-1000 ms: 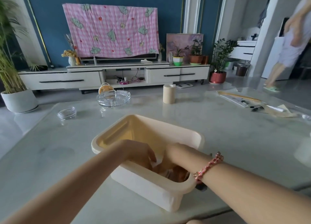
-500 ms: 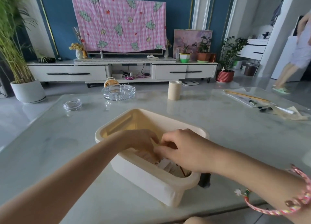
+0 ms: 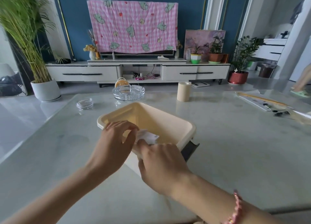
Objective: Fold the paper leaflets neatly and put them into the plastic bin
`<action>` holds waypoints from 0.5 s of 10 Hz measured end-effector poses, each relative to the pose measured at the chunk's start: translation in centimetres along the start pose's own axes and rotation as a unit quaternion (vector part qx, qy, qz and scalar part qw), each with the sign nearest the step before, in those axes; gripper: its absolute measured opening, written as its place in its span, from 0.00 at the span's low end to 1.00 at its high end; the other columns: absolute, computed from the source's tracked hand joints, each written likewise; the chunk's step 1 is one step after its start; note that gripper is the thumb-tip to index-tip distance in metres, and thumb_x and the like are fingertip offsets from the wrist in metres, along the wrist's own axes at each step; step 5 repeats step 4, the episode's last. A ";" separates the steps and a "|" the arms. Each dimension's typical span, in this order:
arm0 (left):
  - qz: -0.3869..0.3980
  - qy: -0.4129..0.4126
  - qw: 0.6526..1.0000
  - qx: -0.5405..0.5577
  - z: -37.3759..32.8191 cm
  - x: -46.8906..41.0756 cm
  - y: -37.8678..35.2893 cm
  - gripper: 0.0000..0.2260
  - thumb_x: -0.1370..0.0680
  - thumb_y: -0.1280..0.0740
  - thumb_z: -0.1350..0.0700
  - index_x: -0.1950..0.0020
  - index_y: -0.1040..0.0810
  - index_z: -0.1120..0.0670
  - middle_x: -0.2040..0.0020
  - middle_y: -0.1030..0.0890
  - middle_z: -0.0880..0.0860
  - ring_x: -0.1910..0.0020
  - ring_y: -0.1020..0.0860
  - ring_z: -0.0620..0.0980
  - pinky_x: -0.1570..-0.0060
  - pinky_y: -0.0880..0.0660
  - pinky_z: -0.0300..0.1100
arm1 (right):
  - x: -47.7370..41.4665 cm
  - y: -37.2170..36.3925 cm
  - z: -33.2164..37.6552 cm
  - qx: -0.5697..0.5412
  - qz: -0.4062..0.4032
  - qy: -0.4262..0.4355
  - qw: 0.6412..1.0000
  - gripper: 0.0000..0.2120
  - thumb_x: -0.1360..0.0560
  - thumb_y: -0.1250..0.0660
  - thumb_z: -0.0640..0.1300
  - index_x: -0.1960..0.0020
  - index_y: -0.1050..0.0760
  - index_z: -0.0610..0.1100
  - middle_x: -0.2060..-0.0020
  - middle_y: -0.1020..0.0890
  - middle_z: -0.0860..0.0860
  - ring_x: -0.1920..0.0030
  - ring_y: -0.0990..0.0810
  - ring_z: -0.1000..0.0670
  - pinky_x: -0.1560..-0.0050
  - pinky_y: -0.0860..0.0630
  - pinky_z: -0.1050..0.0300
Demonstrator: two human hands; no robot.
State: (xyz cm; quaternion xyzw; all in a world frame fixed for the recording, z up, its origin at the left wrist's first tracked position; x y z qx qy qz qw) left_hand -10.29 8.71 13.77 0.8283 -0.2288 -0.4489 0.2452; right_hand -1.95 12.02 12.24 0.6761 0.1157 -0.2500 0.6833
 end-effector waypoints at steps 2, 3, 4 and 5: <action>-0.098 0.073 0.985 0.121 1.2 1.0 1.6 0.14 0.23 0.46 0.49 0.46 0.24 0.50 0.58 0.21 0.44 0.60 0.25 0.40 0.60 0.33 0.27 | -5.8 -0.9 -3.3 -0.430 -0.108 -0.182 0.878 0.12 0.28 0.45 0.46 0.55 0.24 0.44 0.61 0.19 0.48 0.59 0.22 0.48 0.59 0.28 0.60; -0.056 0.030 0.998 0.016 -0.1 0.5 -0.5 0.22 0.24 0.47 0.44 0.40 0.25 0.56 0.46 0.20 0.53 0.47 0.24 0.52 0.46 0.34 0.36 | -4.9 0.2 -7.0 -0.537 -0.250 -0.278 0.756 0.08 0.35 0.47 0.44 0.67 0.29 0.49 0.67 0.22 0.54 0.63 0.24 0.56 0.61 0.30 0.68; 0.016 -0.035 0.984 -0.177 -1.1 0.8 -4.7 0.21 0.25 0.43 0.49 0.43 0.22 0.61 0.44 0.21 0.61 0.43 0.23 0.61 0.36 0.36 0.56 | -2.6 -0.3 -10.4 -0.505 -0.267 -0.329 0.752 0.12 0.33 0.45 0.40 0.71 0.27 0.49 0.67 0.20 0.51 0.60 0.21 0.47 0.52 0.24 0.52; 0.016 -0.035 0.984 -0.177 -1.1 0.8 -4.7 0.21 0.25 0.43 0.49 0.43 0.22 0.61 0.44 0.21 0.61 0.43 0.23 0.61 0.36 0.36 0.56 | -2.6 -0.3 -10.4 -0.505 -0.267 -0.329 0.752 0.12 0.33 0.45 0.40 0.71 0.27 0.49 0.67 0.20 0.51 0.60 0.21 0.47 0.52 0.24 0.52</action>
Point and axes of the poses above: each hand's wrist, its own x-axis away from the middle knuckle, its own y-axis out of the back of the hand, z = x × y, the point moved 10 cm from there along -x, towards the middle knuckle
